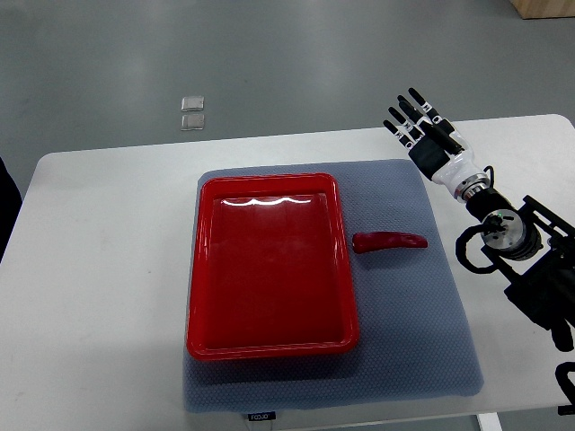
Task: Place red pepper on red tray
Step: 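Move the right hand over the red pepper beside the tray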
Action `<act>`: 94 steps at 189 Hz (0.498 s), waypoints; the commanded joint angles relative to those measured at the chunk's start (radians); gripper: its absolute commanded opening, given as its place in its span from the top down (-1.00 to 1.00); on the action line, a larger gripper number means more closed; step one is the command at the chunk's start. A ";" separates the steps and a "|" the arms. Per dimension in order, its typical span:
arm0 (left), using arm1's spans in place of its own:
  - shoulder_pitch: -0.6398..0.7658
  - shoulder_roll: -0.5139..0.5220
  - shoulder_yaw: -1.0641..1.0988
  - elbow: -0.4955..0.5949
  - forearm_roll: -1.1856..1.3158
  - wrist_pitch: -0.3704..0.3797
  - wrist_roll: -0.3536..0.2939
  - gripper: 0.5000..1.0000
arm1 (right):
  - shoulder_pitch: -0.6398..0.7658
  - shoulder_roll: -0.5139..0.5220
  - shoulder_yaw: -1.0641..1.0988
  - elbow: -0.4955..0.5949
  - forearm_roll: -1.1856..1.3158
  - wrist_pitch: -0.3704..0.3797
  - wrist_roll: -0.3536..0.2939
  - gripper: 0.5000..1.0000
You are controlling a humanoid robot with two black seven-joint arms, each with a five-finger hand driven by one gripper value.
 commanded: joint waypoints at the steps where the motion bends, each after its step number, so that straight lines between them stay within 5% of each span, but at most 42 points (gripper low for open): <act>1: 0.000 0.000 0.002 0.000 0.002 0.000 -0.001 -1.00 | -0.001 0.001 -0.001 0.000 0.000 0.000 0.000 -0.64; 55: 0.000 0.000 0.002 -0.002 0.002 0.000 -0.001 -1.00 | 0.022 -0.013 -0.014 0.009 -0.066 0.008 -0.011 -0.64; 94: -0.005 0.000 0.002 -0.002 0.002 -0.001 0.000 -1.00 | 0.150 -0.174 -0.185 0.058 -0.657 0.125 -0.023 -0.64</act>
